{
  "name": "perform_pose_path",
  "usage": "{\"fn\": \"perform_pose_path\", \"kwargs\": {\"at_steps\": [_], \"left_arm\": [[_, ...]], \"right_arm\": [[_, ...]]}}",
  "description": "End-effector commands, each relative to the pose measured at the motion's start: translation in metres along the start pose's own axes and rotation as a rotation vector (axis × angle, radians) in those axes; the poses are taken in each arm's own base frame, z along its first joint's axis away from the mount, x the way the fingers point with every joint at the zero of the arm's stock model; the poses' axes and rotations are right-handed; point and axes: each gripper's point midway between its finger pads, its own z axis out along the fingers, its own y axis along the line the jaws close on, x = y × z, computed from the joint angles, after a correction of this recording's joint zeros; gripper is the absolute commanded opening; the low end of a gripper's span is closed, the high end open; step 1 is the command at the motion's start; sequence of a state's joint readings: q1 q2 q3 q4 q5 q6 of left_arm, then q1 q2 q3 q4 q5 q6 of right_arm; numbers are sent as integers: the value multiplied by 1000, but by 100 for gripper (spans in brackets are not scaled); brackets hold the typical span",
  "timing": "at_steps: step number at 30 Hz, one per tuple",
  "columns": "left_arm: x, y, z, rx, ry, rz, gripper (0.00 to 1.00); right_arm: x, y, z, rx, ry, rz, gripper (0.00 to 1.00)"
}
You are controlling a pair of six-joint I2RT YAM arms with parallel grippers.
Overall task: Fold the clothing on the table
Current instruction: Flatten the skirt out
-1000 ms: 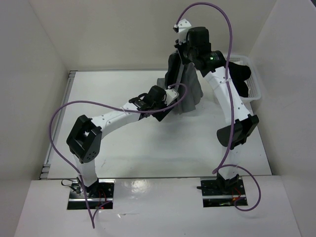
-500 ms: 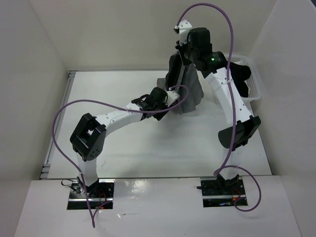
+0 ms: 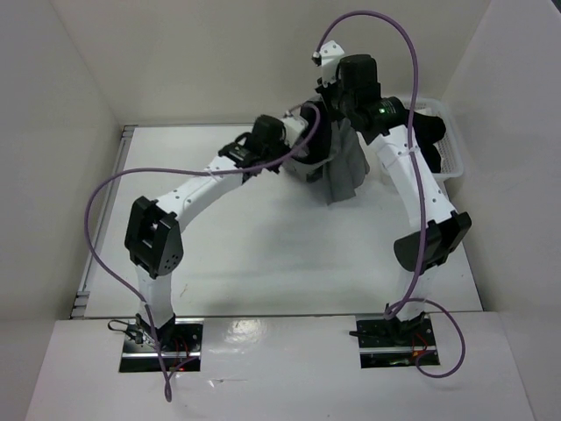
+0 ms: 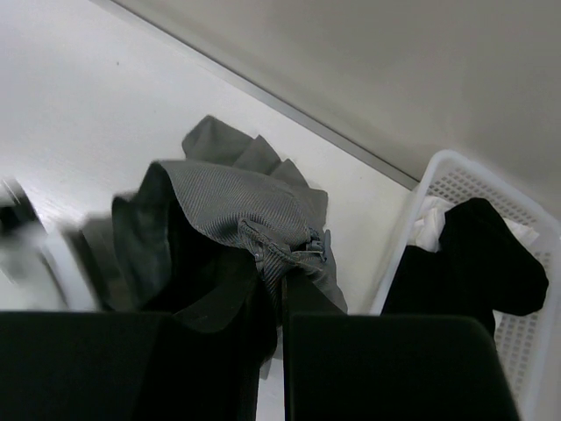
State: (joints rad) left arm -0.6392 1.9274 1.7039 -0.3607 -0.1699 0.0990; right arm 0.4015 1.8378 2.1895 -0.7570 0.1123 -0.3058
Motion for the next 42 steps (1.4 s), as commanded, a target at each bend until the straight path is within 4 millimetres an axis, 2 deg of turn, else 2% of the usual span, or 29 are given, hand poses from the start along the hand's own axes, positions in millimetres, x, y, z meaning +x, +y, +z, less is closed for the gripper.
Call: {"fn": "perform_pose_path", "kwargs": {"at_steps": [1,3,4,6,8,9,11,13,14,16,17,18,19,20,21,22,23,24,26,29,30,32,33,35,38,39,41,42], "left_arm": [[-59,77,-44,-116,-150,-91,1],[-72,98,-65,-117,-186,-112,1],[-78,117,-77,-137,-202,-119,1],[-90,133,-100,-154,-248,-119,1],[-89,147,-115,-169,-252,-119,1],[-91,152,-129,-176,-267,-114,1],[-95,153,-147,-168,-291,-113,1],[-90,152,-155,-170,-284,-91,1],[-94,150,-167,-165,-305,-88,1],[-85,149,-173,-160,-292,-82,1],[-88,150,-185,-168,-312,-72,1],[-86,146,-190,-154,-313,-70,1],[-87,145,-200,-158,-328,-69,1],[-87,144,-205,-151,-329,-57,1],[-87,148,-211,-163,-339,-60,1],[-88,147,-220,-168,-347,-47,1],[-87,147,-224,-167,-344,-47,1],[-87,147,-224,-168,-343,-38,1],[-86,150,-239,-182,-353,-32,1],[-82,154,-250,-194,-359,-38,1],[-76,157,-246,-198,-341,-44,1],[-70,157,-249,-198,-338,-47,1],[-62,155,-242,-190,-315,-50,1],[-61,152,-244,-180,-318,-48,1],[-58,151,-240,-170,-308,-30,1],[-58,151,-240,-170,-308,-29,1],[-55,150,-238,-168,-298,-21,2],[-52,150,-235,-166,-289,-13,2]], "right_arm": [[-28,-16,-33,55,-103,-18,0],[-26,-16,-34,55,-103,-18,0],[-22,-17,-35,62,-93,-29,0],[-21,-17,-37,62,-91,-39,0],[-20,-16,-44,54,-95,-39,0],[-20,-14,-44,44,-99,-40,0],[-25,-15,-54,39,-114,-39,0],[-27,-17,-58,42,-123,-47,0],[-29,-14,-63,23,-129,-48,0],[-30,-11,-67,3,-137,-49,0],[-32,-8,-74,-19,-146,-51,0],[-33,-7,-74,-28,-149,-61,1],[-33,-7,-79,-28,-149,-61,7],[-36,-9,-87,-23,-163,-59,24],[-29,-7,-84,-30,-142,-61,72],[-31,-6,-90,-41,-148,-62,89],[-30,-6,-94,-40,-151,-62,99],[-30,-6,-94,-40,-151,-62,99],[-34,-8,-102,-34,-168,-60,99],[-34,-11,-107,-24,-167,-59,99],[-36,-12,-112,-20,-175,-68,99],[-28,-10,-109,-26,-157,-69,99],[-21,-7,-104,-33,-136,-71,99],[-18,-7,-104,-32,-135,-80,99],[-6,11,-95,-118,-115,-87,99],[7,22,-88,-164,-88,-89,99],[16,51,-79,-305,-93,-77,99],[31,67,-67,-368,-72,-74,99]]}}
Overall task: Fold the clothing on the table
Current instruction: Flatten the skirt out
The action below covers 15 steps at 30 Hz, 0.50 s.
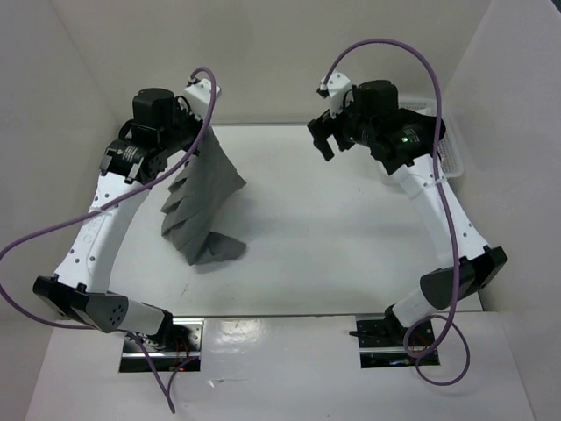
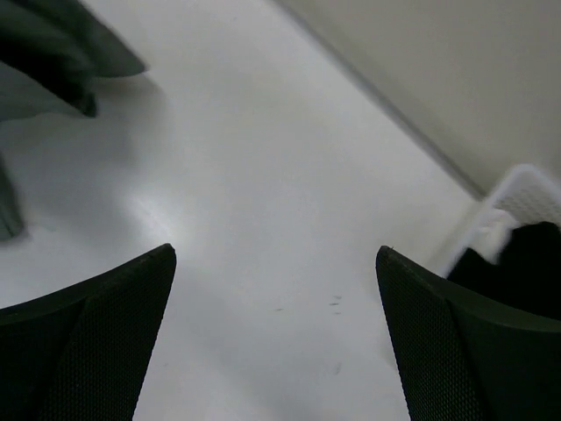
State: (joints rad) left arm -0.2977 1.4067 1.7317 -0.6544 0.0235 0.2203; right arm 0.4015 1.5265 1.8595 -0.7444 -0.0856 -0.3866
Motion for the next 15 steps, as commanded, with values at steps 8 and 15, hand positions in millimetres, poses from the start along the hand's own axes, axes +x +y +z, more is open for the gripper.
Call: {"fn": "perform_pose_path", "kwargs": {"at_steps": [8,15], "left_arm": [[8,19,-2,-40,-10,17,2],[12,35,3,-67,6,-10,2]], "right_arm": [[48,113,84,-667,-38,242,99],[78,143,130,-839,-14,295,95]]}}
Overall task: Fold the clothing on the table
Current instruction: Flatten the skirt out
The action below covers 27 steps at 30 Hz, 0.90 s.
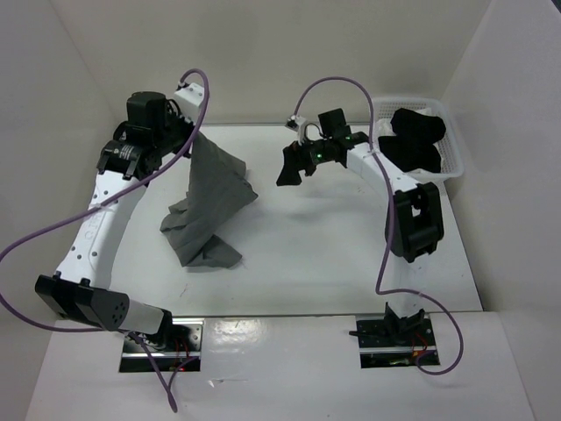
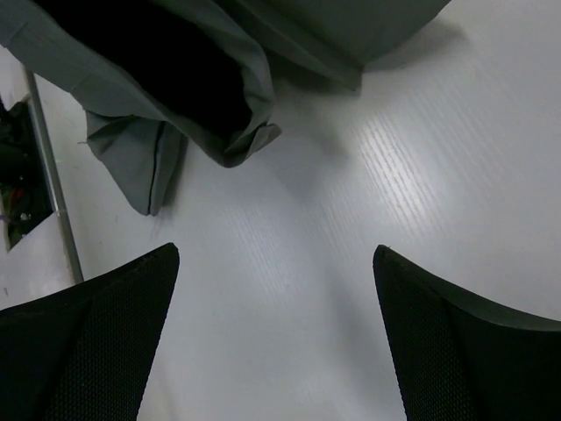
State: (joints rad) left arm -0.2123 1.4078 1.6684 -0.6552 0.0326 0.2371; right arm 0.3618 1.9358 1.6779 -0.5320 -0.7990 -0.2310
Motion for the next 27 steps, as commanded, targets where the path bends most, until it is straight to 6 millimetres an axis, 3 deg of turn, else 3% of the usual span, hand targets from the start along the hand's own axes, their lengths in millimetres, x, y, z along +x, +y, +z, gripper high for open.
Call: {"fn": "perform_pose_path", "kwargs": {"at_steps": [1,7,15,21,26,27], "left_arm": [[-22,14,-6,-29,-72,6,2],[-16,13,0,-23,-53,4,2],[-14,11,4,-11,-47,4,2],[-12,10,3,-8,-39,3,2],[-12,10,3,-8,-39,3,2],[-10,9,3,-5,-30,2,2]], "right_arm": [[-31,19,5,-139,-108,-88,95],[-11,45,52,-225,-54,-170,95],[-5,50,107,-295,-1,-216,95],[0,30,118,-231,30,-264,95],[1,25,123,-232,34,-270,95],[11,20,130,-236,51,-253,95]]}}
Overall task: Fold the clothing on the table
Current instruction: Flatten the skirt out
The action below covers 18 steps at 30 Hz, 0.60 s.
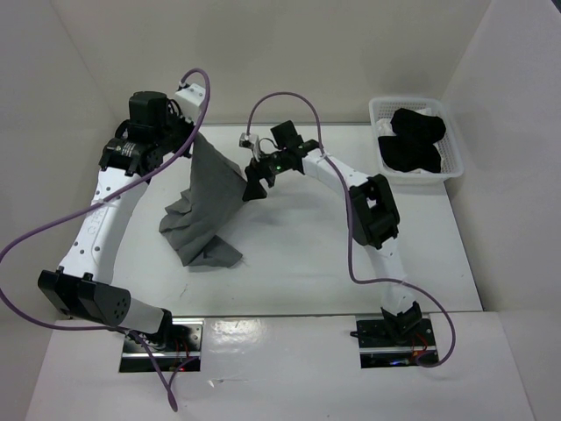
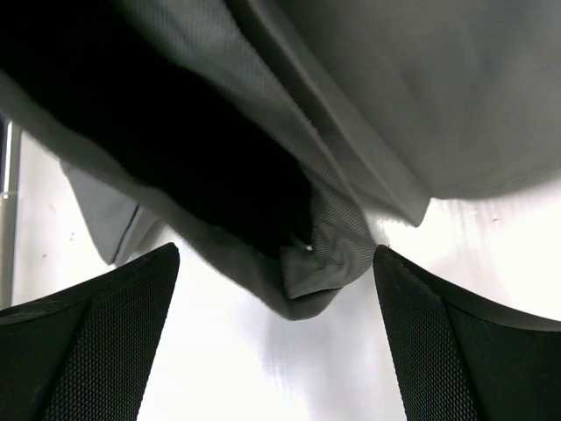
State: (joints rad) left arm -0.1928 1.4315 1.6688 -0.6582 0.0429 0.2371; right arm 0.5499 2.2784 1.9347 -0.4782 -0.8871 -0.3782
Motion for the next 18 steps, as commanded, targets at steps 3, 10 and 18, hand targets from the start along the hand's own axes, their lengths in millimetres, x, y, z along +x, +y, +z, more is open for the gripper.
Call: {"fn": "perform_pose_path", "kwargs": {"at_steps": [3,10,18], "left_arm": [[-20,5,-9,-9,-65,13,2],[-16,4,-13,-8,-62,13,2],[-13,3,-11,-5,-54,12,2]], "right_arm": [[-2,-16,6,19,3,-36,95],[-8,-30,0,70,6,-63,95],[-3,-17,18,-19,13,-41,86]]}}
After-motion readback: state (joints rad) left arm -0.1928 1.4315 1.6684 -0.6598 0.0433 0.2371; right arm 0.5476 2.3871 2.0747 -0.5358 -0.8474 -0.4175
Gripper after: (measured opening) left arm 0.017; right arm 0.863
